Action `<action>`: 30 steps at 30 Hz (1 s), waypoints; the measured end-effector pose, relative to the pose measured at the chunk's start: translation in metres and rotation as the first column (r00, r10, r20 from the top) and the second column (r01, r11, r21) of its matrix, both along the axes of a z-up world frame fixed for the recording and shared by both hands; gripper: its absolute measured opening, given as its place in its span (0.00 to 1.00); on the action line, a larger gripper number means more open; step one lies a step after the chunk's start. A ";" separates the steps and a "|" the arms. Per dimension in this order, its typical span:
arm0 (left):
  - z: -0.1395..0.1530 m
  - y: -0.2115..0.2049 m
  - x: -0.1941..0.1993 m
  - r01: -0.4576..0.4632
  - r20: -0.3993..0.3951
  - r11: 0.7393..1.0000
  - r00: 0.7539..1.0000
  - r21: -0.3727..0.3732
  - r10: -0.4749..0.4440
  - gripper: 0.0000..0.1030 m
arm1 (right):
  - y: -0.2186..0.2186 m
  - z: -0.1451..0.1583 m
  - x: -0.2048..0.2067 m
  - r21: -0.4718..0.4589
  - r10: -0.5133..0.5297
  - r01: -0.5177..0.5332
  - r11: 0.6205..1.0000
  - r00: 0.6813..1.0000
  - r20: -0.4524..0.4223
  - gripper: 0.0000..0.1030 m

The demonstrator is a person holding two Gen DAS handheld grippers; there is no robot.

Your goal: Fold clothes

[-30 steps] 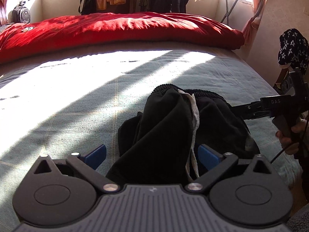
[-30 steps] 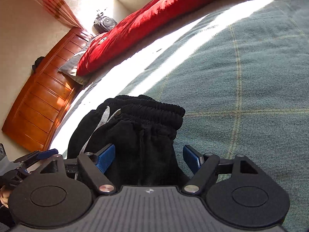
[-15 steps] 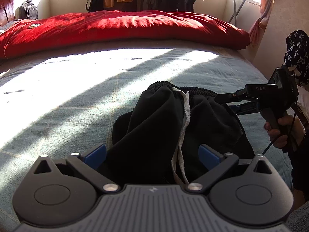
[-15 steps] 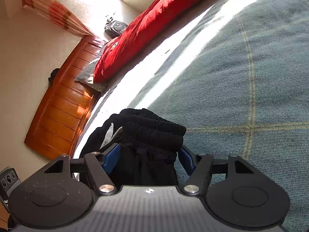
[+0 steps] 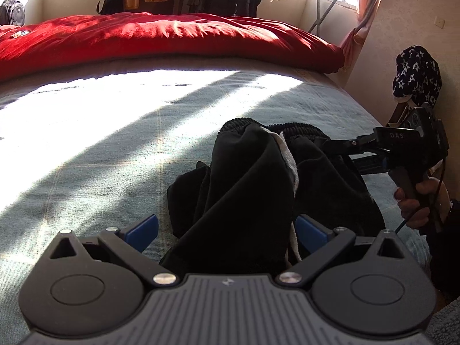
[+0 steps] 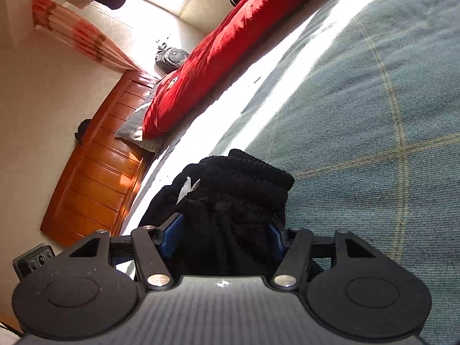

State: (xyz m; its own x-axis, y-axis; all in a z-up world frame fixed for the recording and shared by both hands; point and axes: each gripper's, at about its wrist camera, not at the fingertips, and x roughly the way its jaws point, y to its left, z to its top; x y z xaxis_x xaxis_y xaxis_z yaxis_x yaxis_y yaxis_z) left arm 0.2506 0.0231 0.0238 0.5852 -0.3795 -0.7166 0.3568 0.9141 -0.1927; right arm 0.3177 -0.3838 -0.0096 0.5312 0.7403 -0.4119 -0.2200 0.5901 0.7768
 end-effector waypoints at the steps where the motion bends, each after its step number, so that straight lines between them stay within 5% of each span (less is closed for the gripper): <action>1: -0.001 0.007 0.001 0.007 0.003 1.000 1.000 -0.008 -0.007 0.98 | 0.003 0.011 -0.006 -0.029 -0.015 0.016 0.999 0.999 0.032 0.59; 5: -0.007 0.035 0.008 0.038 0.006 0.998 0.999 -0.056 -0.037 0.98 | 0.029 0.037 -0.020 -0.241 -0.064 0.079 0.967 0.996 0.069 0.40; 11: -0.013 0.061 0.018 0.081 0.001 0.990 0.997 -0.113 -0.082 0.98 | 0.066 0.026 -0.020 -0.379 -0.128 0.127 0.917 0.992 0.024 0.39; 15: -0.015 0.072 0.024 0.100 -0.004 0.988 0.995 -0.121 -0.101 0.98 | 0.084 0.042 -0.028 -0.553 -0.185 0.198 0.810 0.980 0.079 0.28; 17: -0.015 0.074 0.027 0.101 -0.006 0.988 0.995 -0.119 -0.102 0.98 | 0.090 0.051 -0.032 -0.657 -0.196 0.228 0.718 0.973 0.123 0.26; 24: -0.011 0.064 0.031 0.102 0.019 0.988 0.995 -0.115 -0.100 0.98 | 0.083 0.063 -0.040 -0.821 -0.209 0.288 0.493 0.955 0.209 0.24; 30: -0.002 0.045 0.024 0.081 0.041 0.991 0.996 -0.107 -0.077 0.98 | 0.039 0.066 -0.043 -0.844 -0.247 0.325 0.426 0.940 0.237 0.24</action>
State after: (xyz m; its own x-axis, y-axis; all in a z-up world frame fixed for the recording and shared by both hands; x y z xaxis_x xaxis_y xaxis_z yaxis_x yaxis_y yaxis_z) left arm 0.2750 0.0684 0.0216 0.5754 -0.4995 -0.6476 0.4353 0.8574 -0.2745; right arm 0.2748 -0.3447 0.0564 0.6951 -0.1741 -0.6975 0.0688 0.9819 -0.1765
